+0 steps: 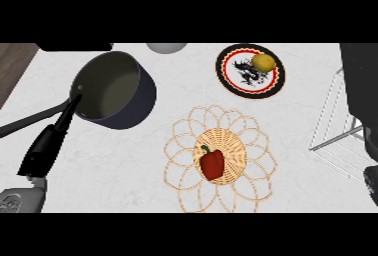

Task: Pick the can from the placemat and place it in the tiered shelf

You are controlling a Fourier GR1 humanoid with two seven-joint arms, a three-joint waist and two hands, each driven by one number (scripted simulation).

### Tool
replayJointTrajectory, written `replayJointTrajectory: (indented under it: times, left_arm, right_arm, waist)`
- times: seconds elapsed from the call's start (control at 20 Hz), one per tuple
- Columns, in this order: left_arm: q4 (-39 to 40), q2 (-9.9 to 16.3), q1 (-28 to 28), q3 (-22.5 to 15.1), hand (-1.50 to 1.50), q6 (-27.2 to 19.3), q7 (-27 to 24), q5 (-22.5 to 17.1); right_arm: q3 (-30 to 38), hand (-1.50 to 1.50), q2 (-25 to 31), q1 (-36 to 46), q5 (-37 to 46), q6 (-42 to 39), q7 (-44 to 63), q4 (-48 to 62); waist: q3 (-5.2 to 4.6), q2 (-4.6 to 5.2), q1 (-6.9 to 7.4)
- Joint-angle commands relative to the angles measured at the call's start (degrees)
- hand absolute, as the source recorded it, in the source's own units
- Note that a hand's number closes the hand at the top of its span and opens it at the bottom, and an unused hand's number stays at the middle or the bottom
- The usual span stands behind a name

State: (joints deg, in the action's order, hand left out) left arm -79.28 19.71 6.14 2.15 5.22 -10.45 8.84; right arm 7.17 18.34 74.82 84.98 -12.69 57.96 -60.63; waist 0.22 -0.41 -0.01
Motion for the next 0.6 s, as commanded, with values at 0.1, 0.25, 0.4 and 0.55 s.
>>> replayJointTrajectory:
  times: [0.1, 0.25, 0.4, 0.55]
  left_arm:
    - [1.7, -1.0, -0.4, -0.6, 0.00, 0.6, 0.2, 0.3]
    - [0.0, -0.5, -1.6, -0.2, 0.00, 1.2, 1.0, 0.1]
    - [-0.3, -2.2, 1.8, -1.9, 0.00, 0.4, 4.3, 1.6]
    - [-1.4, -1.2, -0.6, -0.6, 0.00, 1.6, 2.3, 0.7]
  right_arm:
    - [2.9, 1.50, 4.3, -4.7, -0.2, -7.0, 0.8, 0.6]
    - [5.3, 1.50, 7.7, -2.7, -0.9, -10.9, 0.1, 0.1]
    - [5.7, 1.50, 8.7, -7.9, -1.2, -9.5, -2.6, -2.0]
    - [8.2, 1.50, 12.3, -7.4, -3.0, -9.9, -6.2, 0.2]
  waist:
    - [-0.24, 0.28, -0.58]
    - [-0.24, 0.14, -0.26]
    - [-0.21, 0.26, -0.51]
    - [-0.23, 0.40, 0.23]
